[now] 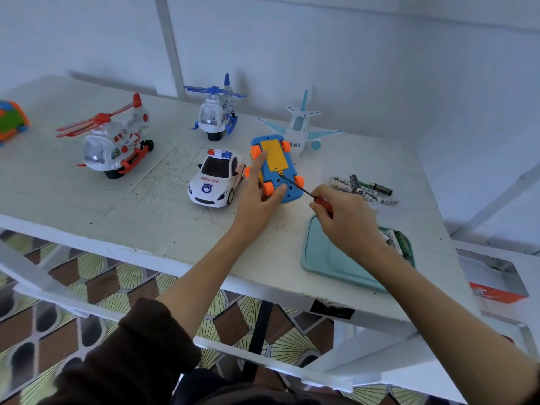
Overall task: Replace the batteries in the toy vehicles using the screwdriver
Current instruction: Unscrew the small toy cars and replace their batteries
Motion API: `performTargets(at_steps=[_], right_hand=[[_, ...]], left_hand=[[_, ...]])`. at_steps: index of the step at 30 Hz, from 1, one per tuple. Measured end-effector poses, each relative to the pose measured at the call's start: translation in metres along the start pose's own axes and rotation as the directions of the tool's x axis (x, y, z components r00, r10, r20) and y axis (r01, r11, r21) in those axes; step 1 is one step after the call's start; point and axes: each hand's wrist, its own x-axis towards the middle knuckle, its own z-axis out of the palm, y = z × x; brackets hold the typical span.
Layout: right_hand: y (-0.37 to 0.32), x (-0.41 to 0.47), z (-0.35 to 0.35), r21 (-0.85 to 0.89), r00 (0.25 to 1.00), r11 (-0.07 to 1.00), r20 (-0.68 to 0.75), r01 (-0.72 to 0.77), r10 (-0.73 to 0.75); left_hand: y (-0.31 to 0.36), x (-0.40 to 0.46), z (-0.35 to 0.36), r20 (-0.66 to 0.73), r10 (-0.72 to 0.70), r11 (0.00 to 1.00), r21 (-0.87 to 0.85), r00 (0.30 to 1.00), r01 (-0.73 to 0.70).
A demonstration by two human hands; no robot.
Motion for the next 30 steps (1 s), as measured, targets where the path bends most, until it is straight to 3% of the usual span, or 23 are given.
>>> performTargets(at_steps=[10,21,25,30], right_hand=[[0.001,0.000,0.011,0.000,0.998,1.000,-0.060,0.013,-0.013],[0.003,0.002,0.016,0.013,0.996,0.999,-0.075,0.042,-0.041],[0.003,0.003,0.014,0.118,0.998,0.993,-0.062,0.031,-0.024],[0.008,0.004,0.002,0.326,0.995,0.941,-0.014,-0.093,0.103]], left_hand=[[0.004,0.004,0.001,-0.032,-0.017,0.998,0.059,0.999,0.019],[0.009,0.002,0.006,-0.030,-0.109,0.993,-0.045,0.994,0.108],[0.010,0.004,0.004,-0.014,-0.136,0.987,-0.085,0.991,0.135],[0.012,0.006,0.002,0.000,-0.148,0.984,-0.100,0.989,0.148]])
